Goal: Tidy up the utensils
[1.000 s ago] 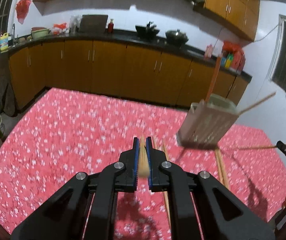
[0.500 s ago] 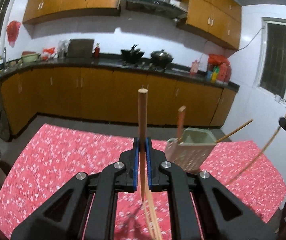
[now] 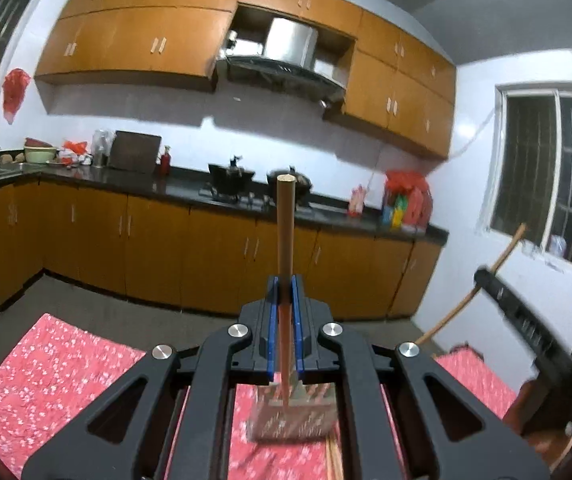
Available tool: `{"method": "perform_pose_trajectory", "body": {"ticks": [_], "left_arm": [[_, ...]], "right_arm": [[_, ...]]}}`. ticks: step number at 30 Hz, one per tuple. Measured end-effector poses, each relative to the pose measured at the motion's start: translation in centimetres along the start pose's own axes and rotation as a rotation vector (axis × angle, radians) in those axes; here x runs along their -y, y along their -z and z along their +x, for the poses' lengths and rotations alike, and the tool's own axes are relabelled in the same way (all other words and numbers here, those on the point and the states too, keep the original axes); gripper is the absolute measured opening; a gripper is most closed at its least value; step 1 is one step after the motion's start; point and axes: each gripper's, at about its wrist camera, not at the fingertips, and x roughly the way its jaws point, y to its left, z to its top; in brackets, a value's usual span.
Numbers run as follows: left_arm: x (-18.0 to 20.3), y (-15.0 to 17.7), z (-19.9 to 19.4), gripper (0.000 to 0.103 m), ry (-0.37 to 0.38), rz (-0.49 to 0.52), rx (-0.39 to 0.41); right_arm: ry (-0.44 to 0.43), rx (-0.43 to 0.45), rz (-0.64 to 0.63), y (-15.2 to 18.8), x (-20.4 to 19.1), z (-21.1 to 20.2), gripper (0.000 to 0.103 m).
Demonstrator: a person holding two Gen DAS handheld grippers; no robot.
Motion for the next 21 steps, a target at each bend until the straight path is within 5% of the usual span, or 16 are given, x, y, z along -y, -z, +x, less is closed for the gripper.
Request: {"method": "perform_pose_trajectory", "body": {"ticks": [7, 16, 18, 21], "left_arm": [[0.6, 1.0, 3.0, 0.007, -0.047, 0.013, 0.044], [-0.2, 4.3, 6.1, 0.008, -0.020, -0.025, -0.108], [-0.3, 4.4, 6.0, 0.011, -0.016, -0.021, -0.115], [-0.5, 4.0, 5.4, 0.032, -0.020, -0.024, -0.102]], "right_arm": [[0.015, -0.058, -0.035, 2.3, -0.7, 3.5, 0.008], [0.002, -0.183, -0.024, 5.3, -0.3, 5.7, 0.011], [-0.001, -0.186, -0.026, 5.4, -0.4, 5.6, 0.015], [-0.006, -0.175, -0.026, 5.3, -0.6, 4.5, 0.019]]}}
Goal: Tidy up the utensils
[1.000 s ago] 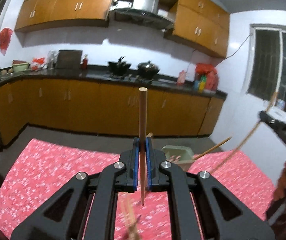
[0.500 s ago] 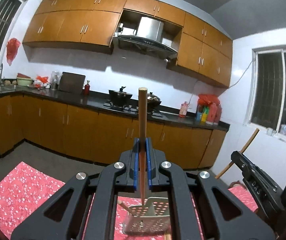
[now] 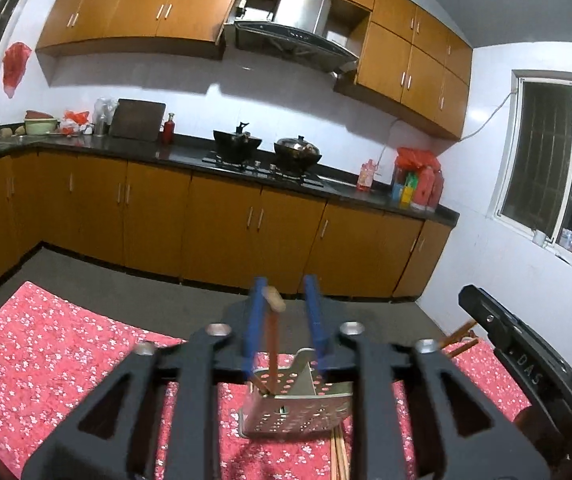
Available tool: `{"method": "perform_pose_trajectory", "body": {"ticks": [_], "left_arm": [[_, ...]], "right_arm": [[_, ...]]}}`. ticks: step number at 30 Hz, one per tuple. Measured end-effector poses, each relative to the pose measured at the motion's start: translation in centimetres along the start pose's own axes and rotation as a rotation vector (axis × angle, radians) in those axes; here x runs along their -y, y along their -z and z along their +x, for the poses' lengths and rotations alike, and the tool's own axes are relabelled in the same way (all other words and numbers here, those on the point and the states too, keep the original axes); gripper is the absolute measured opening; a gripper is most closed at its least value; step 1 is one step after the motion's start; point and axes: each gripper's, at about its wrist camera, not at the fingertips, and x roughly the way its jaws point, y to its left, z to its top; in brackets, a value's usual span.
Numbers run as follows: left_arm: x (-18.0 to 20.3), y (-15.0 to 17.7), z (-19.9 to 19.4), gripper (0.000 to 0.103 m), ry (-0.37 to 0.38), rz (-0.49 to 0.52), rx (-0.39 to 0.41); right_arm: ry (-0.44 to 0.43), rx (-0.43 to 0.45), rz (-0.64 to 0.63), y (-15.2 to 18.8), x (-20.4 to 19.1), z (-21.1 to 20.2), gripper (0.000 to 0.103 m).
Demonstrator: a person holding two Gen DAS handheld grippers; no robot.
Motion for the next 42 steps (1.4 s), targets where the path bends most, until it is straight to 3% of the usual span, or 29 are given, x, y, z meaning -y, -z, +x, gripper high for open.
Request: {"method": "perform_pose_trajectory", "body": {"ticks": [9, 14, 17, 20, 24, 30, 40, 42], "left_arm": [[-1.0, -0.8, -4.1, 0.034, 0.014, -0.034, 0.065], [-3.1, 0.6, -7.6, 0.034, 0.011, -0.067, 0.087], [-4.4, 2.8, -7.7, 0.034, -0.057, -0.048, 0.021], [-6.1, 6.4, -6.1, 0.034, -0.124, -0.033, -0.125], [-8.6, 11.7, -4.3, 0.034, -0.157, -0.066, -0.315], [-9.7, 16.0, -3.8, 0.033, -0.154, -0.083, -0.430], [-8.4, 18.8, -2.9, 0.032, -0.107, -0.052, -0.507], [-8.1, 19.2, -2.7, 0.031, -0.096, -0.045, -0.521]], "right_arm": [[-0.026, 0.067, 0.013, -0.9, 0.2, -5.8, 0.021], [-0.005, 0.007, 0.025, 1.8, 1.7, -8.0, 0.024], [0.040, -0.140, 0.024, 6.1, 3.3, -6.9, 0.024], [0.069, -0.385, 0.063, 12.3, 5.0, -3.8, 0.024], [0.040, -0.576, 0.095, 18.4, 5.3, -1.6, 0.024], [0.036, -0.653, 0.068, 21.8, 4.1, -0.2, 0.023], [0.098, -0.643, -0.042, 21.8, 3.5, 0.6, 0.017], [0.124, -0.639, -0.093, 22.0, 3.1, 0.8, 0.008]]}}
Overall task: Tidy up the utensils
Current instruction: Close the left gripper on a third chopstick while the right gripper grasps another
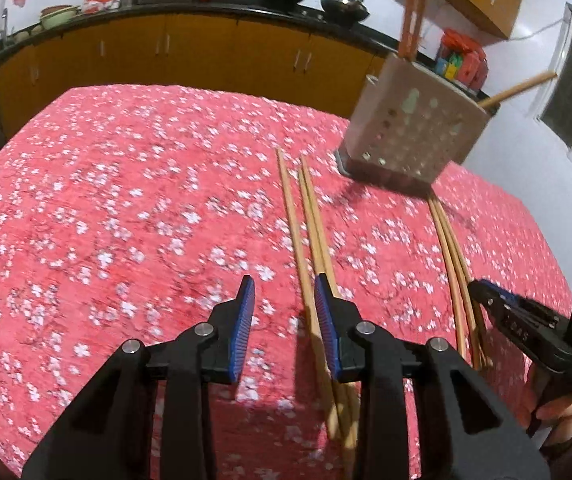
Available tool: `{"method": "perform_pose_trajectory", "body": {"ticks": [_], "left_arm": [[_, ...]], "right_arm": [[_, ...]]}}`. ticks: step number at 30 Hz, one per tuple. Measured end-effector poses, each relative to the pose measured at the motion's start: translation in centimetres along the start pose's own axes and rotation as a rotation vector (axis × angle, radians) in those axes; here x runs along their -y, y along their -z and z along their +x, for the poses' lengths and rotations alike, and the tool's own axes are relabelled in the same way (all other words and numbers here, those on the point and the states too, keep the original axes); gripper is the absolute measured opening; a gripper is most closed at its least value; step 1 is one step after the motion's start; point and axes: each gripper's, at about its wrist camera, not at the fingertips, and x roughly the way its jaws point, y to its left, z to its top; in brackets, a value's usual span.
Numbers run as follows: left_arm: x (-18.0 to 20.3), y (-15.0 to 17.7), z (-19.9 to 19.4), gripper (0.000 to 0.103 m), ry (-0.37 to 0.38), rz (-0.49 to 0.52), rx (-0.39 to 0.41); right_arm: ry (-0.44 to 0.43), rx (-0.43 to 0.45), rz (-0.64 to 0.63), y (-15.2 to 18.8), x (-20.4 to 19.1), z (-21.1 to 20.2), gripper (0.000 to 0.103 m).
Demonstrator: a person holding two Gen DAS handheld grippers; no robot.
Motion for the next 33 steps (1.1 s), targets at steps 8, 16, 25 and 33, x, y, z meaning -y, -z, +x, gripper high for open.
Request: {"method": "perform_pose_trajectory", "body": {"ticks": [8, 16, 25, 33], "left_arm": [[1.1, 0.7, 0.8, 0.018, 0.022, 0.046, -0.047], [2.2, 1.1, 1.8, 0.012, -0.022, 0.109, -0.075], [0.5, -0.6, 3.1, 0.007, -0.116, 0.102, -0.060], [-3.2, -2.4, 4.0, 0.007, -0.130, 0.037, -0.035]], "right_arm": [[0.083, 0.006, 0.124, -0.5, 3.5, 0.2, 0.008], [0.078, 0.013, 0.101, 0.1, 3.5, -0.3, 0.008], [0.064, 0.019, 0.052, 0.4, 2.8, -0.3, 0.008], [0.098, 0.027, 0.095, -1.2, 4.6, 1.0, 0.008]]}}
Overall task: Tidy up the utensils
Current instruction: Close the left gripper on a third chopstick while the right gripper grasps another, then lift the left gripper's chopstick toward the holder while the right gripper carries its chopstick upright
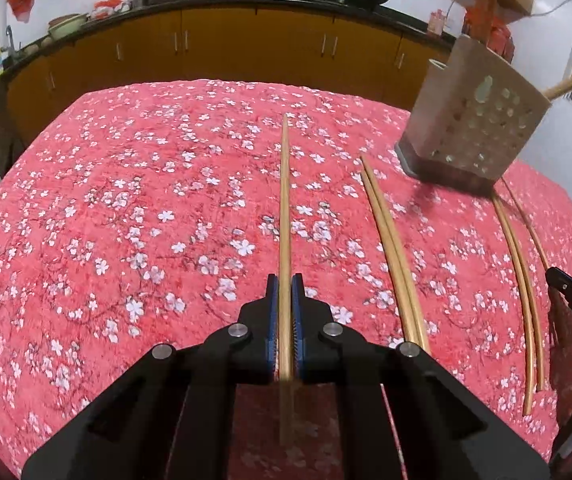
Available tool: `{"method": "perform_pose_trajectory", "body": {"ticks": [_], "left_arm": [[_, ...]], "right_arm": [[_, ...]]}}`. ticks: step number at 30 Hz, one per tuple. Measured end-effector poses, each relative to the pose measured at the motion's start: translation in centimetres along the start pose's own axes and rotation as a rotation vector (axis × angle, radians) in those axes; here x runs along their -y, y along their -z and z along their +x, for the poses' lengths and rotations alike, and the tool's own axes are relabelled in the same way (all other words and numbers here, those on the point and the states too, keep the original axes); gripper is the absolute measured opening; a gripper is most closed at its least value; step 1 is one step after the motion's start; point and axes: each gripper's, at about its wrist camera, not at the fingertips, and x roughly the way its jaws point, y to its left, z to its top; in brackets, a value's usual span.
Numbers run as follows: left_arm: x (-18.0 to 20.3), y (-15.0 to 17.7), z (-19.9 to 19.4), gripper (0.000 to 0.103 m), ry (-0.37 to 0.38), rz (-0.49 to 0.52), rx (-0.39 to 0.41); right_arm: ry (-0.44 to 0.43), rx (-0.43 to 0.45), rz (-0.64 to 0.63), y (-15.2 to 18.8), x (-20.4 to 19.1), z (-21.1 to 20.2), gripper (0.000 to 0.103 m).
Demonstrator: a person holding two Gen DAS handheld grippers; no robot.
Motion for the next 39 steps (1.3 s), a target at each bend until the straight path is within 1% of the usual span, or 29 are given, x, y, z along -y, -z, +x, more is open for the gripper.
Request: {"method": "perform_pose_trajectory", "body": {"ticks": [8, 15, 31, 34, 38, 39], "left_arm": [[-0.3, 0.2, -0.2, 0.008, 0.016, -0.018, 0.006], [-1.2, 0.4, -0.6, 0.008, 0.055, -0.065, 0.009], [-1.2, 0.5, -0.7, 0.008, 0.054, -0.064, 0.010], [-1.2, 0.4, -0.7, 0.008, 0.050, -0.061, 0.010], [0.1, 1.0, -1.2, 0.008, -0.013, 0.003, 0.007], [0.3, 1.1, -1.3, 0.008, -0.018, 0.010, 0.007]], "right_arm": [[-0.021, -0.002, 0.022, -0.2, 0.4, 0.5, 0.008], [-0.036, -0.002, 0.034, -0.1, 0.6, 0.4, 0.008], [-0.041, -0.002, 0.042, 0.0, 0.6, 0.4, 0.008], [-0.038, -0.002, 0.040, 0.0, 0.6, 0.3, 0.008], [-0.024, -0.005, 0.014, 0.5, 0.2, -0.2, 0.009], [-0.027, -0.005, 0.013, 0.7, 0.1, -0.3, 0.009]]}}
